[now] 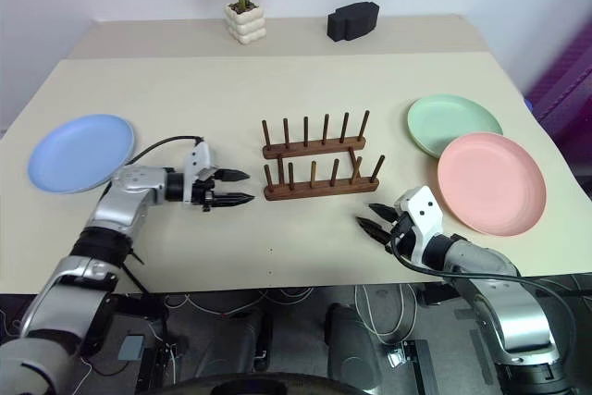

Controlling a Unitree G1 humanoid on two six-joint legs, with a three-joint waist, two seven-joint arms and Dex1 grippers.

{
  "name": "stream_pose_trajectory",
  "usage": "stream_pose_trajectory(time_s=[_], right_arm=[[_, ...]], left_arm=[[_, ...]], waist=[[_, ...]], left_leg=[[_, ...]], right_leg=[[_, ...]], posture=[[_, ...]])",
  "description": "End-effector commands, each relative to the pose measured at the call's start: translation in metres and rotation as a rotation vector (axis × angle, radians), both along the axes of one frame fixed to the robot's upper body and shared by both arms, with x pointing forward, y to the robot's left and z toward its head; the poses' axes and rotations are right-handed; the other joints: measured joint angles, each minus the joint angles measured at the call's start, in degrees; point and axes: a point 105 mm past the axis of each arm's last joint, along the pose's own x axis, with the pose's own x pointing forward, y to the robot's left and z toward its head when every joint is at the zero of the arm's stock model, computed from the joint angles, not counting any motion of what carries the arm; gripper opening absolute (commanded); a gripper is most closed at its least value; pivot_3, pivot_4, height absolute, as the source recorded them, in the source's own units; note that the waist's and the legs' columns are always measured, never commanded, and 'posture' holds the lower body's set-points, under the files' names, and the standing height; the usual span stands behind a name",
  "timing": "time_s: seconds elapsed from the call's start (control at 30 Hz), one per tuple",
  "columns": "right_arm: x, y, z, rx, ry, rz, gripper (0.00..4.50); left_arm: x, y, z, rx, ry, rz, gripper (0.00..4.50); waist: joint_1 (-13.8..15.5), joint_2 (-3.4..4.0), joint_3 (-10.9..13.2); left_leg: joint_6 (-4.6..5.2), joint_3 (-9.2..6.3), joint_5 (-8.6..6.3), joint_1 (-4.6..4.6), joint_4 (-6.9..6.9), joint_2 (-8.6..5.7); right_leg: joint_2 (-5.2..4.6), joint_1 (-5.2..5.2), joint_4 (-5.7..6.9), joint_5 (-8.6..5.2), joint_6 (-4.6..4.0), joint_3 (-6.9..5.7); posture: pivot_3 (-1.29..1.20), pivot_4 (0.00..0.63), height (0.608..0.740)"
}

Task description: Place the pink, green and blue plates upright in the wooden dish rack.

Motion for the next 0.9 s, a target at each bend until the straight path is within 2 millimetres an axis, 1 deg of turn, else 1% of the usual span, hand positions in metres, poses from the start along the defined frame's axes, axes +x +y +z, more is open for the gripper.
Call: stream_pose_trajectory(time_s=[0.03, 0.07, 0.1, 0.27, 0.33, 0.43, 0.53, 0.7, 0.9], right_arm=[[0.004, 0.001, 0.007, -0.021, -0.047, 0.016, 0.13], [0.005, 0.001, 0.007, -0.024, -0.048, 0.016, 0.00], [0.007, 0.001, 0.007, -0.031, -0.051, 0.015, 0.00], [0.018, -0.004, 0.003, -0.094, -0.060, -0.012, 0.00], [0.023, -0.006, 0.003, -0.115, -0.067, -0.025, 0.00], [0.031, -0.011, 0.001, -0.155, -0.081, -0.050, 0.00], [0.037, -0.014, -0.002, -0.192, -0.090, -0.068, 0.00], [0.046, -0.016, -0.004, -0.239, -0.117, -0.098, 0.00], [0.059, -0.010, -0.004, -0.257, -0.152, -0.103, 0.00]], left_arm=[[-0.022, 0.001, -0.003, -0.010, 0.057, -0.022, 1.06], [-0.028, 0.000, -0.004, -0.010, 0.071, -0.030, 0.53], [-0.034, -0.003, -0.005, -0.007, 0.080, -0.039, 0.04], [-0.056, -0.027, -0.007, 0.000, 0.086, -0.105, 0.04], [-0.060, -0.039, -0.005, -0.015, 0.072, -0.114, 0.04], [-0.061, -0.053, -0.011, -0.002, 0.057, -0.108, 0.04], [-0.050, -0.058, -0.018, 0.026, 0.024, -0.044, 0.04], [-0.033, -0.066, -0.013, -0.020, -0.019, 0.047, 0.04], [-0.019, -0.064, -0.011, -0.036, -0.077, 0.132, 0.04]], waist=[[-0.1, 0.00, 0.0], [-0.2, 0.00, 0.0], [-0.2, 0.01, 0.0], [0.1, 0.00, 0.0], [0.2, 0.00, 0.0], [0.4, -0.01, 0.0], [0.8, 0.01, 0.0], [1.2, 0.01, 0.0], [1.1, 0.00, 0.0]], left_leg=[[0.00, 0.01, 0.00, 0.00, 0.00, 0.05], [0.00, 0.01, 0.00, 0.00, 0.00, 0.05], [0.00, 0.03, 0.00, 0.00, 0.00, 0.05], [0.00, 0.03, 0.00, -0.02, 0.03, 0.03], [0.00, 0.04, 0.00, -0.03, 0.03, 0.03], [0.00, 0.04, 0.00, -0.04, 0.04, -0.02], [0.00, 0.06, 0.00, -0.02, 0.04, -0.11], [0.00, 0.05, 0.00, -0.01, 0.15, -0.12], [0.00, 0.04, 0.00, 0.00, 0.19, -0.13]], right_leg=[[-0.02, 0.00, 0.00, 0.00, 0.00, 0.01], [-0.02, 0.00, -0.02, 0.00, 0.00, 0.01], [-0.03, 0.00, -0.03, 0.00, 0.00, 0.03], [-0.07, 0.01, -0.04, -0.01, -0.01, 0.03], [-0.08, 0.01, -0.06, -0.02, 0.00, 0.04], [-0.07, 0.01, -0.05, -0.01, -0.01, 0.04], [-0.06, 0.01, -0.05, -0.01, -0.01, 0.05], [-0.06, 0.07, -0.04, -0.01, 0.00, 0.04], [-0.03, 0.07, 0.00, 0.00, -0.01, 0.04]], posture=[[0.00, 0.150, 0.736], [0.00, 0.150, 0.736], [0.00, 0.150, 0.736], [0.00, 0.150, 0.736], [0.00, 0.150, 0.736], [0.00, 0.150, 0.736], [0.00, 0.150, 0.736], [0.00, 0.150, 0.736], [0.00, 0.150, 0.736]])
